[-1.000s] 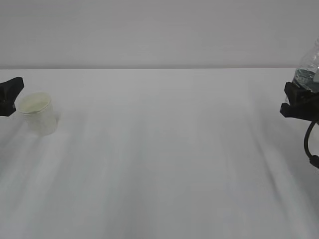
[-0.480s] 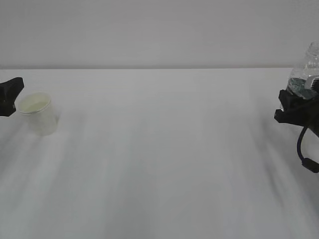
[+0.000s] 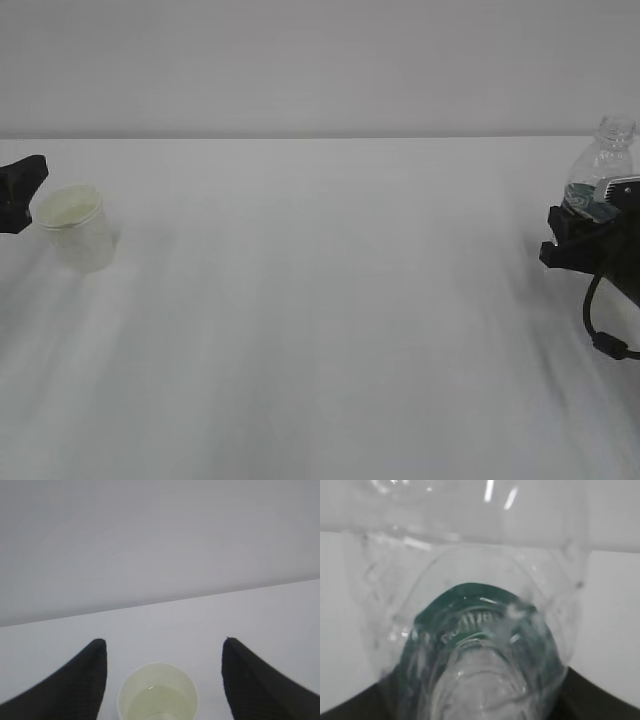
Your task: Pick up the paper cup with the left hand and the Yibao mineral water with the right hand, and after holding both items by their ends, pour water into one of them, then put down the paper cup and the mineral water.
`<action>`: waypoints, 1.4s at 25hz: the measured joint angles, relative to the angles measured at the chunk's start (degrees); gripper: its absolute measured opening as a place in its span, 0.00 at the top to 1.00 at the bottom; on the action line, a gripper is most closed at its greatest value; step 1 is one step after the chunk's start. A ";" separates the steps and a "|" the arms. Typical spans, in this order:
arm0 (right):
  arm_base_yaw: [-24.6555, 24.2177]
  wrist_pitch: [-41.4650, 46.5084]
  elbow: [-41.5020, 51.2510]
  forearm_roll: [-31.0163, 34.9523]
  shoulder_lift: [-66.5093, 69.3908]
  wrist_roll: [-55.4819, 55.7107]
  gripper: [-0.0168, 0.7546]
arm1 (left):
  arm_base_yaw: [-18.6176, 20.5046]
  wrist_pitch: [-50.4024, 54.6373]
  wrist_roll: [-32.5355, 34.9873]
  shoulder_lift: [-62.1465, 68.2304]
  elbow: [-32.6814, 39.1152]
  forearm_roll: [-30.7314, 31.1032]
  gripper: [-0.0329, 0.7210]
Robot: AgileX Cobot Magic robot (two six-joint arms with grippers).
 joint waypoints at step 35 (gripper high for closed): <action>0.00 -0.38 -3.64 -2.49 5.85 0.00 0.30 | 0.00 0.00 0.00 0.00 0.00 1.94 0.29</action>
